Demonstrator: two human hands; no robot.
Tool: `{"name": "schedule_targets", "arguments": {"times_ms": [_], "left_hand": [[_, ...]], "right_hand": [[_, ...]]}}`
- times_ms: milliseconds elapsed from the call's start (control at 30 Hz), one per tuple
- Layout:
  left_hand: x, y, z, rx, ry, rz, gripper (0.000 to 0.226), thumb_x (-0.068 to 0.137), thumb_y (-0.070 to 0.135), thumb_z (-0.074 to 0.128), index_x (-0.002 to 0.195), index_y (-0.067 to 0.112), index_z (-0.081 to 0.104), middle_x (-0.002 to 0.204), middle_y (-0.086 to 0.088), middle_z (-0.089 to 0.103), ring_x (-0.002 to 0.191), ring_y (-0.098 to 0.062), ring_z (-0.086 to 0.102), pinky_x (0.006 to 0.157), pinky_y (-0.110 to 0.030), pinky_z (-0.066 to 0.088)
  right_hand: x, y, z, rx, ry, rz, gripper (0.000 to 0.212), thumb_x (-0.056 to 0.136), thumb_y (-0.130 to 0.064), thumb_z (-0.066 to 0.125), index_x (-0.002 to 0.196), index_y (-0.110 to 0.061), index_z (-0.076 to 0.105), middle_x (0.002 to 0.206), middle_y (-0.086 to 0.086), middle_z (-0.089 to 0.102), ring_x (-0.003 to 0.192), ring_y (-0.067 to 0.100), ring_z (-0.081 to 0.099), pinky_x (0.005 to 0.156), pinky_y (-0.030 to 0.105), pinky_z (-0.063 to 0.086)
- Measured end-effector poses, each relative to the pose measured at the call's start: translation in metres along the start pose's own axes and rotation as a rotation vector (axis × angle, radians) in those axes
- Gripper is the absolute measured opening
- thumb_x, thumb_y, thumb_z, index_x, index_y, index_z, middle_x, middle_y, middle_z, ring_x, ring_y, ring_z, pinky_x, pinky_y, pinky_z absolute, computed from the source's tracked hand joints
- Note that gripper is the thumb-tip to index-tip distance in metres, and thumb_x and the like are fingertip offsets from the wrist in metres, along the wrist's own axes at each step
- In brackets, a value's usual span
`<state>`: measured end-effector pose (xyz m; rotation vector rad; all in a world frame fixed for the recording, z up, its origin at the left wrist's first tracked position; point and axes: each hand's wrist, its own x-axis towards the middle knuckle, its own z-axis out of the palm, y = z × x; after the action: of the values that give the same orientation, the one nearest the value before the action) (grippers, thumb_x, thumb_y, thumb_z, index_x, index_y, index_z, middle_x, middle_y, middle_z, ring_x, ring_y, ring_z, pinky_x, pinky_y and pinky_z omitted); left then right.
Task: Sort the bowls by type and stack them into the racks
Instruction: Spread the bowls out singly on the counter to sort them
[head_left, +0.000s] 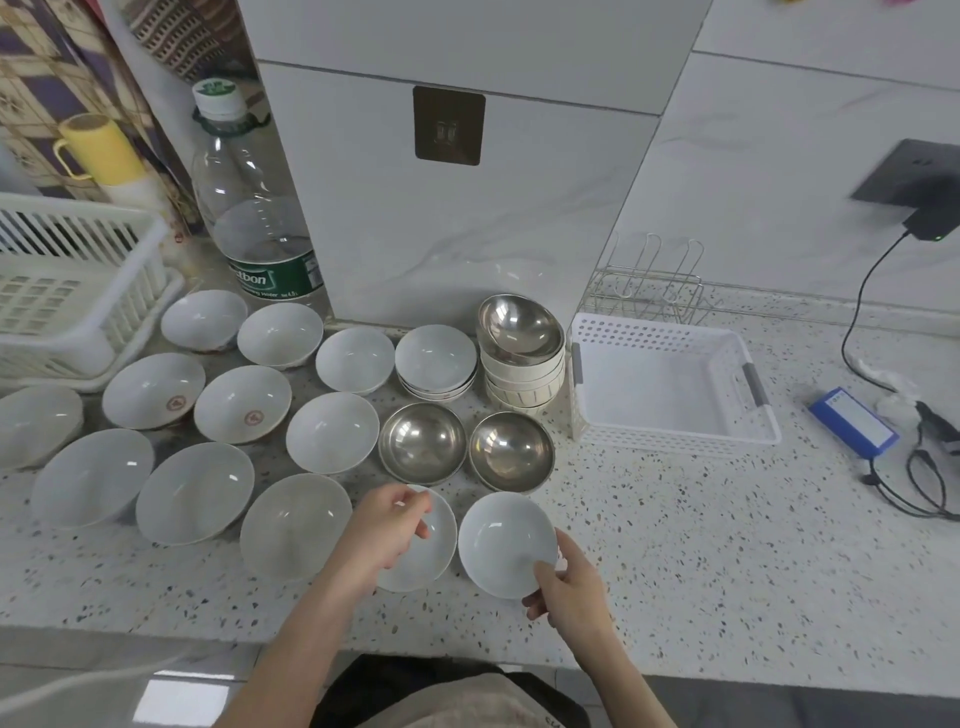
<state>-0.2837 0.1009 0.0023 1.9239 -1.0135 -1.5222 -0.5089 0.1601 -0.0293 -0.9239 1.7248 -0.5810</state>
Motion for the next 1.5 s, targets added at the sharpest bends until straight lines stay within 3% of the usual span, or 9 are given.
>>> {"name": "schedule_targets", "arguments": {"times_ms": [133,233,400,700,867,967,1100,1267,1500], "left_hand": [[0.005,0.005,-0.003,-0.001,-0.025,0.015,0.014,0.092,0.023,0.057,0.092,0.012,0.066,0.069,-0.002,0.068,0.04,-0.009,0.032,0.037,-0.019,0.024],[0.013,0.009,-0.009,0.008,-0.033,0.021,0.016,0.093,0.024,0.056,0.093,0.012,0.065,0.072,-0.003,0.068,0.038,-0.008,0.033,0.037,-0.019,0.025],[0.038,0.02,-0.023,-0.086,-0.002,0.046,0.014,0.095,0.023,0.056,0.106,0.015,0.059,0.077,-0.007,0.066,0.038,-0.007,0.036,0.035,-0.019,0.026],[0.099,0.051,-0.028,-0.163,0.029,0.023,0.05,0.097,0.031,0.053,0.14,0.012,0.035,0.089,-0.015,0.069,0.042,-0.01,0.043,0.032,-0.016,0.026],[0.13,0.072,-0.03,-0.057,0.026,0.065,0.075,0.096,0.037,0.05,0.156,0.031,0.004,0.088,-0.01,0.071,0.047,-0.011,0.047,0.035,-0.019,0.032],[0.147,0.077,-0.035,-0.033,0.049,0.093,0.072,0.094,0.032,0.05,0.154,0.036,0.01,0.076,-0.01,0.071,0.039,-0.01,0.05,0.035,-0.019,0.034],[0.162,0.078,-0.039,0.005,0.04,0.113,0.067,0.092,0.023,0.05,0.151,0.036,0.02,0.068,-0.009,0.071,0.04,-0.01,0.058,0.034,-0.018,0.034],[0.168,0.083,-0.04,0.074,-0.031,0.161,0.048,0.089,0.012,0.049,0.133,0.031,0.044,0.074,-0.008,0.072,0.048,-0.012,0.067,0.034,-0.019,0.036],[0.165,0.088,-0.041,0.095,-0.082,0.195,0.054,0.087,0.006,0.04,0.133,0.034,0.046,0.084,-0.01,0.072,0.051,-0.015,0.07,0.032,-0.019,0.034]], "right_hand": [[-0.002,-0.008,-0.002,-0.234,0.057,-0.026,0.046,0.096,-0.034,0.049,0.141,-0.027,0.043,0.066,0.0,0.072,0.05,0.009,0.064,0.05,0.027,0.055],[-0.003,-0.022,-0.009,-0.453,0.17,-0.052,0.053,0.095,-0.054,0.042,0.143,-0.03,0.044,0.085,-0.004,0.073,0.072,0.012,0.07,0.068,0.033,0.059],[0.004,-0.054,-0.022,-0.481,0.31,-0.089,0.046,0.097,-0.044,0.045,0.14,-0.028,0.047,0.06,-0.002,0.066,0.06,0.011,0.064,0.053,0.025,0.047],[0.028,-0.11,0.009,-0.387,0.295,-0.204,0.032,0.098,-0.031,0.046,0.127,-0.033,0.059,0.068,-0.002,0.07,0.065,0.009,0.064,0.057,0.026,0.05],[0.025,-0.122,0.024,-0.368,0.247,-0.217,0.035,0.097,-0.029,0.045,0.127,-0.036,0.06,0.061,-0.003,0.064,0.062,0.009,0.062,0.056,0.025,0.045],[0.022,-0.123,0.029,-0.394,0.205,-0.181,0.034,0.097,-0.034,0.043,0.126,-0.04,0.059,0.076,-0.006,0.072,0.077,0.008,0.067,0.066,0.026,0.051],[0.019,-0.123,0.034,-0.392,0.187,-0.161,0.033,0.096,-0.032,0.045,0.125,-0.039,0.061,0.07,-0.008,0.072,0.07,-0.001,0.063,0.059,0.019,0.044],[0.02,-0.126,0.038,-0.412,0.195,-0.127,0.033,0.097,-0.033,0.046,0.126,-0.041,0.06,0.07,-0.008,0.072,0.07,-0.001,0.063,0.057,0.018,0.042],[0.023,-0.128,0.043,-0.431,0.196,-0.089,0.03,0.096,-0.039,0.047,0.121,-0.043,0.062,0.07,-0.01,0.072,0.071,-0.002,0.062,0.058,0.02,0.042]]}}
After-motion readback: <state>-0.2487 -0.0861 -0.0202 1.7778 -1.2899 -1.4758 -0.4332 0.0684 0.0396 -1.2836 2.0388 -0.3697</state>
